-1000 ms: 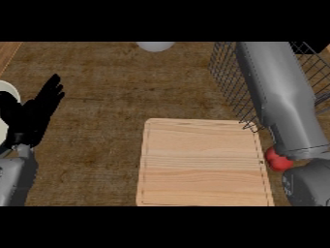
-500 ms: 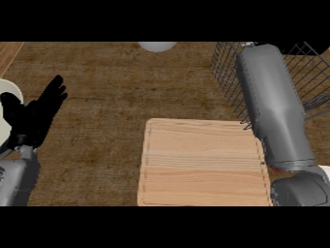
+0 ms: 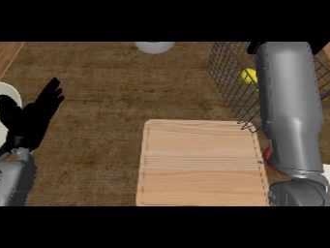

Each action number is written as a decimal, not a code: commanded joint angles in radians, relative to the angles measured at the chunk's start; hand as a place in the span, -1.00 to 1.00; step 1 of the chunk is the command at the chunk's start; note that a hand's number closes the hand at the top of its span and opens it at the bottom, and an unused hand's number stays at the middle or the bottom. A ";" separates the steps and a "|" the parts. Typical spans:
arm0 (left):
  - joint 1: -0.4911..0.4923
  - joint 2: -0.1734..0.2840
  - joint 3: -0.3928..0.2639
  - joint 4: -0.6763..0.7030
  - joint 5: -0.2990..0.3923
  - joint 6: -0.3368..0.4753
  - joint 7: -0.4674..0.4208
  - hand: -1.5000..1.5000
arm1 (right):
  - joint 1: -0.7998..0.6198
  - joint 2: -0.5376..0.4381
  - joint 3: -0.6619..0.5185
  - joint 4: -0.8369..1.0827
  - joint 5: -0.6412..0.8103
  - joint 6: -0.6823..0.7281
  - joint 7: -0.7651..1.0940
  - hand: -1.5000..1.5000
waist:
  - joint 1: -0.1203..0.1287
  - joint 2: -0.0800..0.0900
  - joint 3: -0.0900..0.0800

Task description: Pick the lemon from the cutting board and place it in the basket

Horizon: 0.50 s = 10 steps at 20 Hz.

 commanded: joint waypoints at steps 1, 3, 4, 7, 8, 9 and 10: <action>-0.008 0.009 0.001 0.002 -0.006 -0.001 0.006 0.00 | 0.032 0.004 0.014 -0.133 0.001 -0.121 0.238 -1.00 | -0.008 -0.014 0.001; 0.026 0.008 0.013 0.008 0.009 -0.011 -0.009 0.00 | 0.075 0.004 0.039 -0.203 -0.042 -0.100 0.215 -1.00 | -0.018 -0.028 0.000; -0.001 0.001 0.003 0.012 0.005 -0.003 0.022 0.00 | 0.069 0.004 0.063 -0.208 -0.075 -0.065 0.229 -1.00 | -0.012 -0.028 0.000; -0.007 0.011 0.011 0.022 0.005 -0.011 0.009 0.00 | 0.138 0.004 0.127 -0.276 -0.135 -0.038 0.225 -1.00 | -0.017 -0.031 -0.001; 0.004 -0.022 -0.015 0.015 -0.020 0.020 0.007 0.00 | 0.164 0.004 0.149 -0.281 -0.168 -0.025 0.235 -1.00 | -0.011 -0.030 0.000; 0.002 -0.009 -0.005 0.008 -0.005 0.007 0.018 0.00 | 0.203 0.004 0.173 -0.285 -0.204 -0.006 0.229 -1.00 | -0.007 -0.034 0.001; -0.003 0.002 0.003 0.022 -0.008 0.004 0.010 0.00 | 0.208 0.004 0.197 -0.307 -0.232 0.011 0.223 -1.00 | -0.012 -0.037 0.000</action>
